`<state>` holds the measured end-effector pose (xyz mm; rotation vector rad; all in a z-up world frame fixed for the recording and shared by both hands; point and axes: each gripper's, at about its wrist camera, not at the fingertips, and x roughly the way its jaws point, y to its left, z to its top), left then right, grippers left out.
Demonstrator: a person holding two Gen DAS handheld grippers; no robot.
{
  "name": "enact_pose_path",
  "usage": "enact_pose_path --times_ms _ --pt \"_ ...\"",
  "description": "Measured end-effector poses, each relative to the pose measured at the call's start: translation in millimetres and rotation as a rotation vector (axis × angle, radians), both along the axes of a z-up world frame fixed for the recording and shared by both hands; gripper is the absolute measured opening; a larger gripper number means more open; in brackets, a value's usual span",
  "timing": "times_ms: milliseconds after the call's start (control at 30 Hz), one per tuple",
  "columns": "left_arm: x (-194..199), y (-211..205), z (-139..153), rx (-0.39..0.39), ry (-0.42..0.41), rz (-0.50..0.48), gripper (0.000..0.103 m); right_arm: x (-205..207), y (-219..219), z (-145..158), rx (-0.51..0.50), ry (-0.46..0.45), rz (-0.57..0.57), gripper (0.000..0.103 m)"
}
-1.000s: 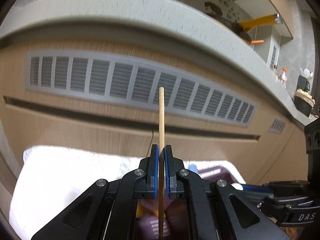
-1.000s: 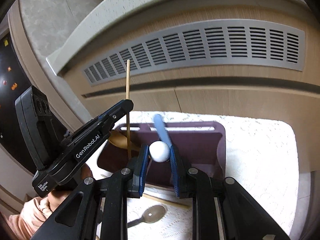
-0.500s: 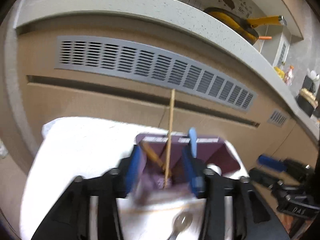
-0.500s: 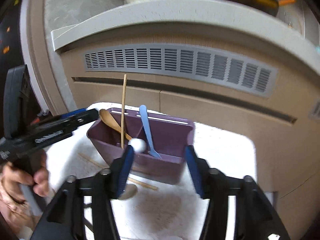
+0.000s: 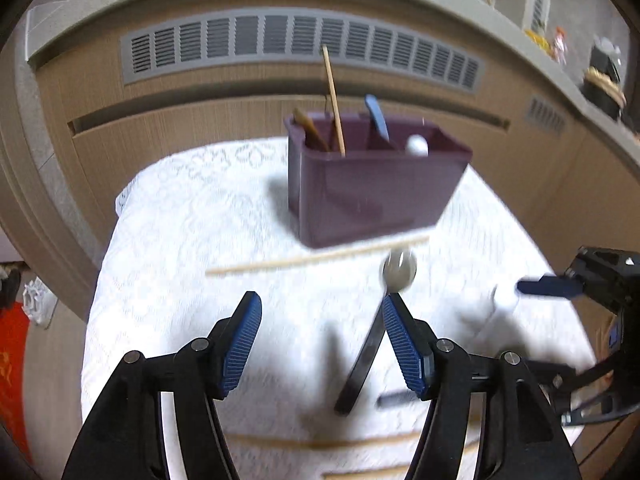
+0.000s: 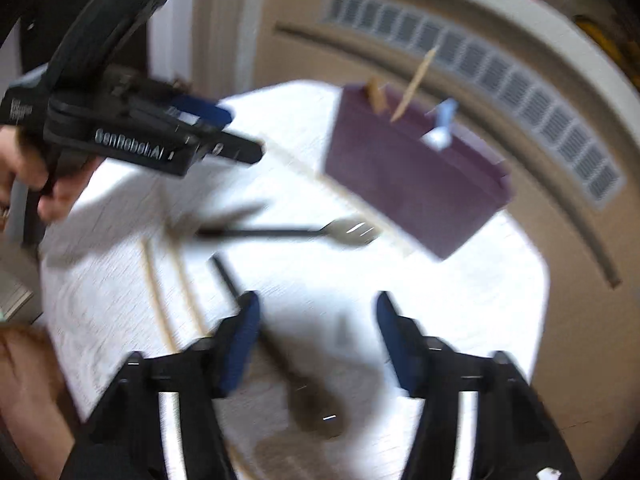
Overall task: Organize utensils
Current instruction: 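Grasp a dark-handled metal spoon with the right tool while the left tool grasps the white plastic spoon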
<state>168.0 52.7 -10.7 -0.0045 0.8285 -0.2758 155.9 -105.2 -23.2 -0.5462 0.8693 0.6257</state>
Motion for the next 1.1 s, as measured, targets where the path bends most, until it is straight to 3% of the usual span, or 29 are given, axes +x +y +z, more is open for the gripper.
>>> enact_pose_path --times_ms 33,267,367,400,433,633,700,800,967,1100 --pt "-1.2 1.1 -3.0 0.004 0.009 0.001 0.064 0.9 2.8 -5.9 -0.003 0.031 0.014 0.032" --pt "-10.4 26.2 -15.1 -0.057 0.076 0.039 0.064 9.1 15.0 -37.4 -0.018 0.21 0.096 0.032" --pt "-11.8 28.9 -17.0 -0.05 0.086 0.045 0.064 9.5 14.4 -43.1 -0.048 0.207 0.119 0.031" --pt "-12.2 28.7 -18.0 -0.05 0.088 0.045 0.064 9.4 13.8 -43.6 -0.052 0.209 0.119 0.029" --pt "-11.9 29.3 -18.8 -0.053 0.093 0.046 0.064 9.2 13.3 -43.2 -0.052 0.215 0.113 0.017" --pt "-5.1 23.7 -25.8 -0.074 0.128 0.037 0.064 11.5 -2.4 -36.8 0.043 0.295 0.022 0.013" --pt "-3.4 17.7 -26.8 -0.066 0.136 0.018 0.064 13.3 -11.5 -29.1 0.091 0.292 -0.011 0.013" --pt "-2.1 5.6 -28.8 -0.044 0.14 -0.025 0.064 17.0 -34.4 -12.6 0.169 0.266 -0.082 0.004" --pt "2.1 -16.5 -32.8 -0.025 0.158 -0.097 0.064 27.5 -76.8 -2.2 0.236 0.241 -0.228 0.004" --pt "3.5 -33.2 -33.4 -0.007 0.158 -0.139 0.064 28.1 -91.4 -4.9 0.256 0.289 -0.257 0.005"
